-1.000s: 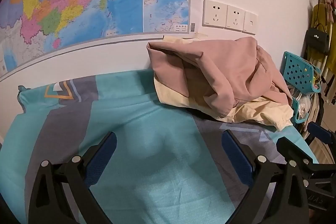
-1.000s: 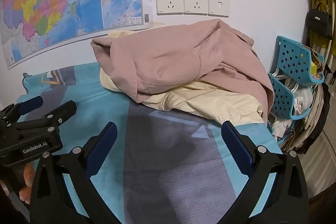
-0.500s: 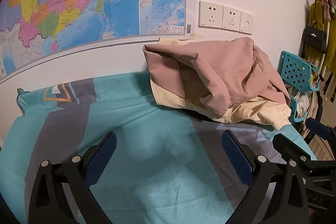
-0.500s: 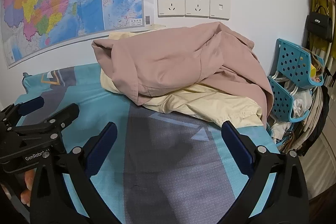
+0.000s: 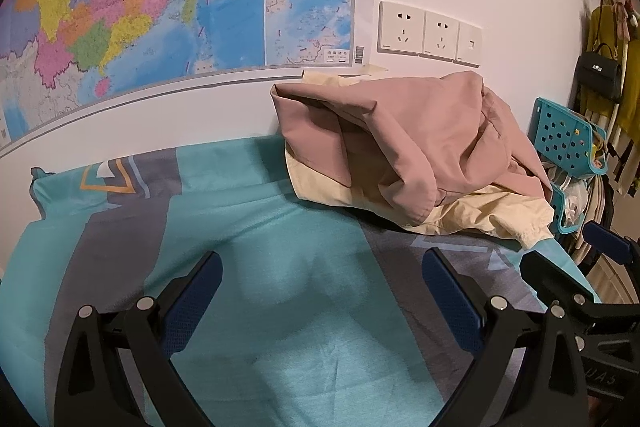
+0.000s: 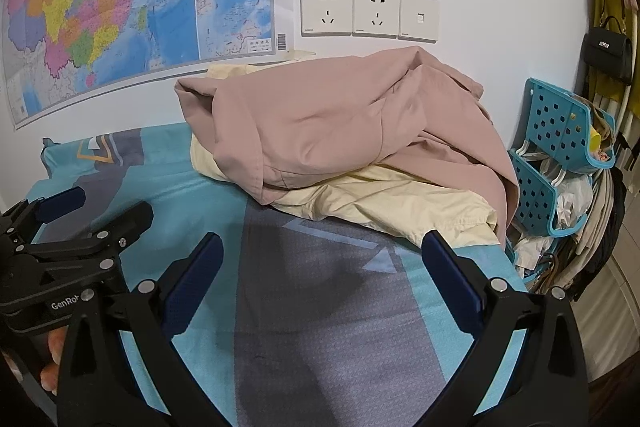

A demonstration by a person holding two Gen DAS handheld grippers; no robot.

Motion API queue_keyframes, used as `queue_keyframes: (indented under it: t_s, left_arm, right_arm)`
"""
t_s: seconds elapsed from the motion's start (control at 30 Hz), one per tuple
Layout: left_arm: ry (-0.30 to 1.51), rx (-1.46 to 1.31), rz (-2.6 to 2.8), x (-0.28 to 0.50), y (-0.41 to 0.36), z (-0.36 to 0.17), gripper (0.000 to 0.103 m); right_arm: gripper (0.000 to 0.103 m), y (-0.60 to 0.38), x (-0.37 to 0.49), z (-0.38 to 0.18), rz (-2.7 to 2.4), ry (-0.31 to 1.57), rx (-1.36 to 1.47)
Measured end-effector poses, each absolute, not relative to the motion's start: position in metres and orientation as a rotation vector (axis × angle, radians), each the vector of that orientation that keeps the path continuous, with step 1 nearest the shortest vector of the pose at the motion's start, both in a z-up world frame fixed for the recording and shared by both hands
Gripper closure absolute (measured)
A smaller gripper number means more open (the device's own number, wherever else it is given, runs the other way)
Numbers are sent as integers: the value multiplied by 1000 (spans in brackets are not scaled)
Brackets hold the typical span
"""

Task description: Fold large clothes

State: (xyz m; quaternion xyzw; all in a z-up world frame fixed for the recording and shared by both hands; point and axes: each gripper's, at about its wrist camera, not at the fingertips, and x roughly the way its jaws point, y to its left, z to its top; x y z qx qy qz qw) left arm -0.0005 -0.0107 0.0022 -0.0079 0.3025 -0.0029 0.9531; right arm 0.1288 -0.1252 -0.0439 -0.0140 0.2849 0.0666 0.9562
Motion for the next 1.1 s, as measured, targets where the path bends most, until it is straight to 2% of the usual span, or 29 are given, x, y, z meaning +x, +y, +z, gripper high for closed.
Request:
queue_keyframes:
  t_s: [1.1]
  left_arm:
    - [622,-7,-4,0,-12,-3,6]
  right_arm:
    - [5,-126,128,-42,129,569,-35]
